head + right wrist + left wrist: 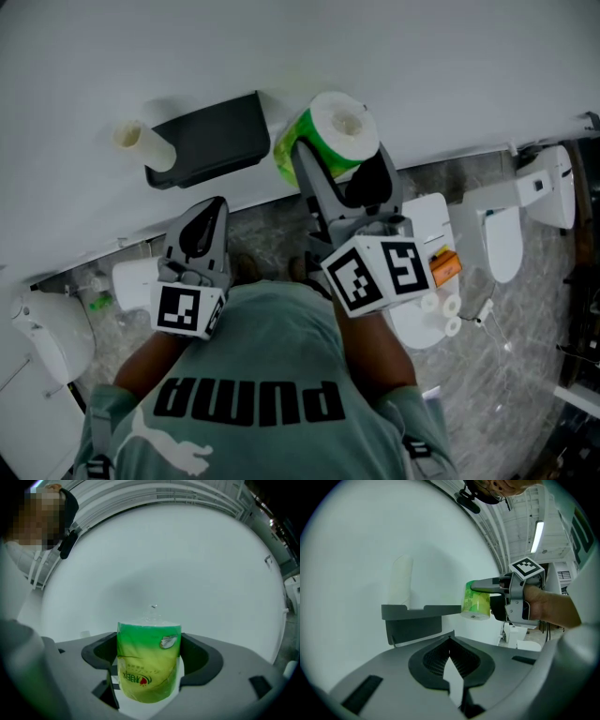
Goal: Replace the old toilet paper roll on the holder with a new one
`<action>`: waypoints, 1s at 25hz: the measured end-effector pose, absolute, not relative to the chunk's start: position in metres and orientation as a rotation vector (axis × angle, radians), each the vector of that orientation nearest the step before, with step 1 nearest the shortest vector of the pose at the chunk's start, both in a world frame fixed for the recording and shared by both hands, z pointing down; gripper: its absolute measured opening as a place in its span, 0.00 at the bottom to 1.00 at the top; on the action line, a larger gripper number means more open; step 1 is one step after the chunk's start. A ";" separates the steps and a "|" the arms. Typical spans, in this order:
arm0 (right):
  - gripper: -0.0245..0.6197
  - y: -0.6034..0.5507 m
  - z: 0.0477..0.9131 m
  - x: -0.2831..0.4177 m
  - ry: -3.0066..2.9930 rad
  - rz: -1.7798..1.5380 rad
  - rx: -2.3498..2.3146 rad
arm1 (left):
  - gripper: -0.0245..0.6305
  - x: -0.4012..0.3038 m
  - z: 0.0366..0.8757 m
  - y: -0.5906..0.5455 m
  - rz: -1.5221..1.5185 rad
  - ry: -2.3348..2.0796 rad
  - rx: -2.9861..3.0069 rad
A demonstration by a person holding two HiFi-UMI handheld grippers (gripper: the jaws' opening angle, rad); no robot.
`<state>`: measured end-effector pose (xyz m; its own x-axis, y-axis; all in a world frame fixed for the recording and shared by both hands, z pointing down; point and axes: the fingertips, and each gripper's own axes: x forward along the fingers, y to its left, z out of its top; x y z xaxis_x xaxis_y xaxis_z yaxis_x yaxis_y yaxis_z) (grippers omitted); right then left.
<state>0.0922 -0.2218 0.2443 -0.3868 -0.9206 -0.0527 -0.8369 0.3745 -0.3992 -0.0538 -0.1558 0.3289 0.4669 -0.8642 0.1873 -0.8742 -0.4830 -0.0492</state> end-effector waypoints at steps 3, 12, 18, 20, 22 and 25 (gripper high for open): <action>0.68 -0.226 0.255 0.092 2.336 -0.541 -1.515 | 0.04 -0.055 0.331 -0.155 0.307 -1.581 2.631; 0.68 -0.240 0.296 0.086 2.149 -0.869 -1.380 | 0.04 -0.067 0.334 -0.154 0.344 -1.624 2.599; 0.68 -0.248 0.310 0.078 2.061 -0.985 -1.303 | 0.04 -0.080 0.336 -0.153 0.363 -1.657 2.582; 0.68 -0.250 0.314 0.078 2.014 -1.020 -1.275 | 0.04 -0.083 0.335 -0.152 0.369 -1.664 2.580; 0.68 -0.251 0.319 0.079 1.962 -1.067 -1.247 | 0.04 -0.085 0.334 -0.152 0.377 -1.668 2.579; 0.68 -0.252 0.327 0.073 1.903 -1.131 -1.203 | 0.04 -0.088 0.332 -0.153 0.352 -1.683 2.553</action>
<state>0.0729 -0.2525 0.3272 -0.3994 -0.9153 -0.0519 -0.3922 0.2218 -0.8928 -0.0878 -0.1527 0.3321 0.3769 -0.8987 0.2240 -0.9132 -0.4010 -0.0722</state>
